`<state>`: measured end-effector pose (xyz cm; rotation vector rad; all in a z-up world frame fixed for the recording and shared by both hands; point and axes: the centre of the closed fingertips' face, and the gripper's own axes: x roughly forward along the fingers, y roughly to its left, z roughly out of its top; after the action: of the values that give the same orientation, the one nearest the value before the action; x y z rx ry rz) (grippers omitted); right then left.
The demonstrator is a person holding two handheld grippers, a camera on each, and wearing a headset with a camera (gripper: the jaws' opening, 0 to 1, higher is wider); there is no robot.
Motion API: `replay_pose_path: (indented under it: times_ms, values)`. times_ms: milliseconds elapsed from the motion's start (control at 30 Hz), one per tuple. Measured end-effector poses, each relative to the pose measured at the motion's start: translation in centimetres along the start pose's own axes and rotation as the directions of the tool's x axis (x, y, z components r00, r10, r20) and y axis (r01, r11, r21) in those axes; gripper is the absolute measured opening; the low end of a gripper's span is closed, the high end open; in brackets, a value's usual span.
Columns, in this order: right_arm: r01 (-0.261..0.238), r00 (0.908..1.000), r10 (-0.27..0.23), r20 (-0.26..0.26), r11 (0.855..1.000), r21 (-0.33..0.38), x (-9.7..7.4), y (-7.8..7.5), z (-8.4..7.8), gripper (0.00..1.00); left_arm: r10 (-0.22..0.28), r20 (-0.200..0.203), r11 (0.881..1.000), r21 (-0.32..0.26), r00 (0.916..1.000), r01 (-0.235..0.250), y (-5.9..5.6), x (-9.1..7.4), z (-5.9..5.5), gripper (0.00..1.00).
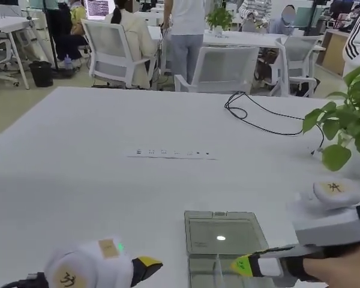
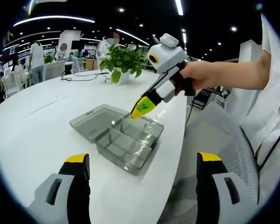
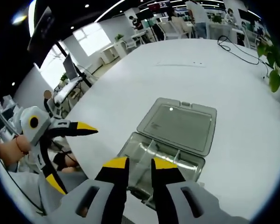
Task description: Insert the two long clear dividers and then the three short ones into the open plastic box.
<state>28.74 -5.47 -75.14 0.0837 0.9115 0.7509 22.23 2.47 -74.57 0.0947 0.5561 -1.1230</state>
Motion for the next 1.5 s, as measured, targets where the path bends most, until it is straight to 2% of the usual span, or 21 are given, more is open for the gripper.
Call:
replay_pose_path:
  times_ms: [67, 133, 233, 367, 467, 600, 700, 767, 933, 967, 1033, 1067, 1100, 1133, 1167, 1200, 1233, 1367, 1467, 1500]
  values:
    - [-0.021, 0.9994, 0.022, 0.028, 0.999, -0.040, -0.6, 0.2, 0.5, 0.23, 0.010, 0.003, 1.000, 0.000, 0.9999, -0.010, -0.1, -0.1, 0.3, 0.97]
    - [-0.032, 0.9990, 0.033, 0.031, 0.998, -0.047, -1.2, 0.1, 0.4, 0.25, 0.021, 0.002, 1.000, 0.000, 0.9998, -0.021, -0.1, -0.2, 0.4, 0.97]
    - [-0.062, 0.9961, 0.068, 0.057, 0.993, -0.097, -2.2, 0.1, 0.7, 0.29, 0.039, 0.000, 0.999, -0.002, 0.9992, -0.039, -0.1, -0.3, 0.6, 0.97]
    - [-0.076, 0.9947, 0.086, 0.056, 0.984, -0.163, -3.3, -0.3, 0.3, 0.33, 0.063, 0.008, 0.998, -0.008, 0.9979, -0.063, -0.2, -0.5, 1.0, 0.97]
    - [-0.090, 0.9928, 0.106, 0.055, 0.968, -0.235, -4.2, -0.8, -0.1, 0.39, 0.076, 0.010, 0.997, -0.011, 0.9971, -0.076, -0.4, -0.6, 1.0, 0.97]
    - [-0.106, 0.9920, 0.121, 0.035, 0.950, -0.293, -5.1, -1.3, -1.0, 0.46, 0.089, 0.009, 0.996, -0.014, 0.9960, -0.089, -0.6, -0.8, 1.0, 0.98]
    - [-0.122, 0.9907, 0.136, 0.011, 0.923, -0.365, -5.7, -1.6, -1.6, 0.52, 0.097, 0.010, 0.995, -0.015, 0.9953, -0.097, -0.7, -0.9, 1.0, 0.98]
    - [-0.126, 0.9910, 0.134, -0.008, 0.909, -0.396, -6.0, -2.0, -2.1, 0.57, 0.098, 0.013, 0.995, -0.015, 0.9951, -0.097, -0.7, -0.9, 1.1, 0.99]
    - [-0.158, 0.9857, 0.166, -0.031, 0.843, -0.514, -6.5, -2.0, -2.9, 0.65, 0.094, 0.016, 0.996, -0.010, 0.9955, -0.094, -0.9, -0.9, 1.2, 1.00]
    - [-0.172, 0.9832, 0.177, -0.043, 0.820, -0.545, -6.6, -1.8, -3.3, 0.66, 0.091, 0.016, 0.996, -0.008, 0.9957, -0.091, -1.0, -0.9, 1.2, 1.00]
    - [-0.199, 0.9788, 0.189, -0.080, 0.785, -0.586, -6.6, -1.8, -4.3, 0.67, 0.086, 0.010, 0.996, -0.009, 0.9963, -0.086, -1.1, -0.8, 1.1, 1.00]
    - [-0.206, 0.9781, 0.181, -0.103, 0.774, -0.599, -6.6, -1.9, -4.7, 0.68, 0.083, 0.008, 0.996, -0.009, 0.9965, -0.083, -1.2, -0.8, 1.0, 1.00]
    - [-0.210, 0.9775, 0.171, -0.124, 0.747, -0.631, -6.5, -2.2, -5.2, 0.71, 0.081, 0.008, 0.997, -0.008, 0.9967, -0.081, -1.2, -0.7, 1.0, 1.00]
    - [-0.217, 0.9762, 0.166, -0.139, 0.727, -0.652, -6.5, -2.5, -5.6, 0.72, 0.079, 0.010, 0.997, -0.007, 0.9968, -0.079, -1.3, -0.7, 1.0, 1.00]
    - [-0.218, 0.9758, 0.151, -0.158, 0.711, -0.668, -6.5, -2.9, -6.0, 0.73, 0.078, 0.010, 0.997, -0.007, 0.9969, -0.078, -1.3, -0.6, 1.0, 1.00]
    - [-0.235, 0.9711, 0.138, -0.195, 0.695, -0.680, -6.5, -3.3, -6.7, 0.73, 0.077, 0.010, 0.997, -0.008, 0.9970, -0.076, -1.3, -0.6, 1.0, 1.00]
    - [-0.241, 0.9695, 0.139, -0.202, 0.681, -0.691, -6.4, -3.4, -6.8, 0.74, 0.075, 0.009, 0.997, -0.007, 0.9972, -0.075, -1.4, -0.6, 1.0, 1.00]
    - [-0.271, 0.9593, 0.122, -0.255, 0.653, -0.707, -6.1, -4.4, -7.9, 0.69, 0.075, 0.008, 0.997, -0.010, 0.9972, -0.075, -1.3, -0.5, 0.9, 1.00]
    - [-0.291, 0.9491, 0.093, -0.301, 0.623, -0.726, -5.6, -5.5, -8.6, 0.67, 0.078, 0.007, 0.997, -0.012, 0.9969, -0.078, -1.2, -0.5, 0.9, 1.00]
    - [-0.296, 0.9462, 0.088, -0.312, 0.621, -0.725, -5.2, -6.1, -9.0, 0.66, 0.079, 0.008, 0.997, -0.012, 0.9968, -0.079, -1.1, -0.6, 0.9, 1.00]
